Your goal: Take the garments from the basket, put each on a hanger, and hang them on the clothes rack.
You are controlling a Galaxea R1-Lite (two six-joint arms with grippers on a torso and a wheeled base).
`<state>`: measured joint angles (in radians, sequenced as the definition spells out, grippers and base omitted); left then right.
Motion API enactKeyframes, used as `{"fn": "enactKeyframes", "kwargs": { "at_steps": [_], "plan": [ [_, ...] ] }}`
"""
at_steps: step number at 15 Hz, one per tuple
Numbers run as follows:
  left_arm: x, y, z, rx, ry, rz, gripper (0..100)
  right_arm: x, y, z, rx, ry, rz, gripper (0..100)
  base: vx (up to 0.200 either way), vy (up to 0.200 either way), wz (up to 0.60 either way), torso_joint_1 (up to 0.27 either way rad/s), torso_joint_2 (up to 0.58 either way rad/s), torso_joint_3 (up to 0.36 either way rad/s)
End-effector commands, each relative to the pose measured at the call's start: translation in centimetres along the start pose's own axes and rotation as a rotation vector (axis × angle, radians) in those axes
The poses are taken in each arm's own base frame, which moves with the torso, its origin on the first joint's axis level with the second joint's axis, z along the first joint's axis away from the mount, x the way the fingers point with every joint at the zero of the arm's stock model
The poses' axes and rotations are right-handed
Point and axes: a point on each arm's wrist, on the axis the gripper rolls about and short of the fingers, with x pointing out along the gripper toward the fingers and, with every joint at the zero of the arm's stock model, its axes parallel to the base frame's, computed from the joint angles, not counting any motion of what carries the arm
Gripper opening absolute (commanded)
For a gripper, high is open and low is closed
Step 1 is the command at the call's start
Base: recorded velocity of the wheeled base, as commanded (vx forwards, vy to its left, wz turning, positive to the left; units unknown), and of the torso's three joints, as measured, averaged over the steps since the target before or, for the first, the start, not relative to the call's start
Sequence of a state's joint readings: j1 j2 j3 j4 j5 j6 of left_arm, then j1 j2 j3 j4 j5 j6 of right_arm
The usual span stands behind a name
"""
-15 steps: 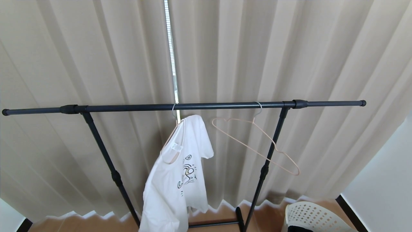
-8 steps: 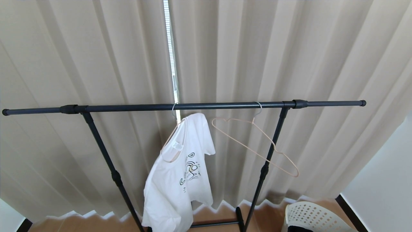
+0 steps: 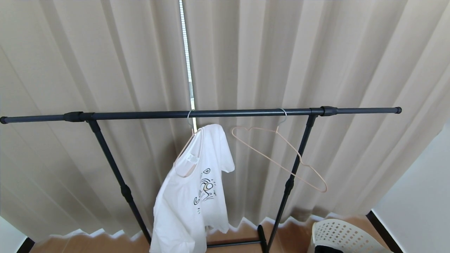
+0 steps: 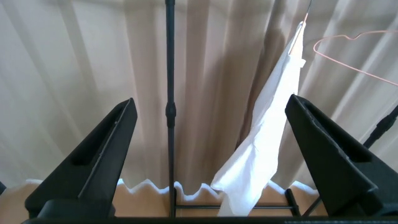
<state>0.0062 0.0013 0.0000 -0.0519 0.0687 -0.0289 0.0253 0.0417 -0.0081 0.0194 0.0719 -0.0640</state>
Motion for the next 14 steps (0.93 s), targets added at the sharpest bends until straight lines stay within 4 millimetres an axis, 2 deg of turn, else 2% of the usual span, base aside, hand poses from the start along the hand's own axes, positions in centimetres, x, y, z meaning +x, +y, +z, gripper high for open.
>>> {"fn": "enactKeyframes", "kwargs": {
  "at_steps": [1,14],
  "plan": [
    [0.00,0.00,0.00,0.000,0.000,0.002,100,0.04,0.00,0.01,0.000,0.004,0.000,100,0.000,0.000,0.00,-0.076,0.16,0.090],
    [0.00,0.00,0.00,-0.002,0.000,-0.001,100,-0.29,0.06,-0.07,-0.004,-0.038,-0.021,100,0.000,0.000,0.00,-0.112,0.25,0.137]
  ]
}}
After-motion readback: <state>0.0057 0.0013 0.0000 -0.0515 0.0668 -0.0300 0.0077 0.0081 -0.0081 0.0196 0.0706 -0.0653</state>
